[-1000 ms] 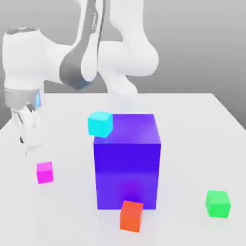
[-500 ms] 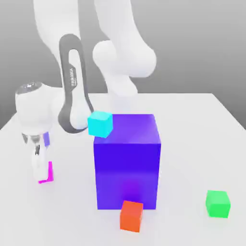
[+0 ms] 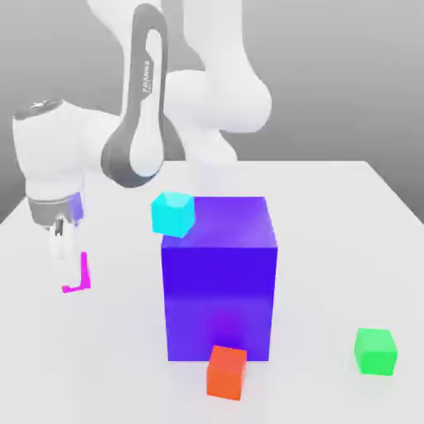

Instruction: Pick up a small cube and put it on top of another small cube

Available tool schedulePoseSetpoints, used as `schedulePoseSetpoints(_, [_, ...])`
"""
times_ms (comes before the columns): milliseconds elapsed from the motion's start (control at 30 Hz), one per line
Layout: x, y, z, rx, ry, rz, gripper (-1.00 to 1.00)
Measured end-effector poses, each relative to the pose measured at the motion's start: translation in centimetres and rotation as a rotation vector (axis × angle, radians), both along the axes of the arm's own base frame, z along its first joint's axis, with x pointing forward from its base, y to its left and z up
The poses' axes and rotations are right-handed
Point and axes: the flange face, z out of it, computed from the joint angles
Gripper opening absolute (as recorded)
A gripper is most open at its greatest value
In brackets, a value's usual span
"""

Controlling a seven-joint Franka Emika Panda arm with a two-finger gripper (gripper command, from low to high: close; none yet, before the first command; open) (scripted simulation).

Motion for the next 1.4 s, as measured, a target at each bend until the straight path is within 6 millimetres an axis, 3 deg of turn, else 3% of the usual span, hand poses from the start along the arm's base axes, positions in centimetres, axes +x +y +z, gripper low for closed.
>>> schedulePoseSetpoints(167, [4.1, 2.4, 3.6, 0.107, -0.046, -0.025, -1.00])
schedulePoseSetpoints(333, [7.8, 6.1, 7.8, 0.266, -0.113, -0.031, -1.00])
schedulePoseSetpoints(500, [11.3, 12.3, 12.7, 0.465, -0.174, 0.022, -1.00])
schedulePoseSetpoints(567, [12.4, 15.2, 13.5, 0.478, -0.158, 0.078, -1.00])
schedulePoseSetpoints(733, [14.1, 22.4, 12.0, 0.333, -0.049, 0.275, -1.00])
schedulePoseSetpoints(900, [14.6, 30.3, 9.8, 0.177, 0.030, 0.495, -1.00])
schedulePoseSetpoints(1200, [11.0, 46.1, 6.0, -0.044, 0.068, 0.944, -1.00])
schedulePoseSetpoints(1400, [8.4, 49.7, 2.8, -0.085, 0.006, 1.111, -1.00])
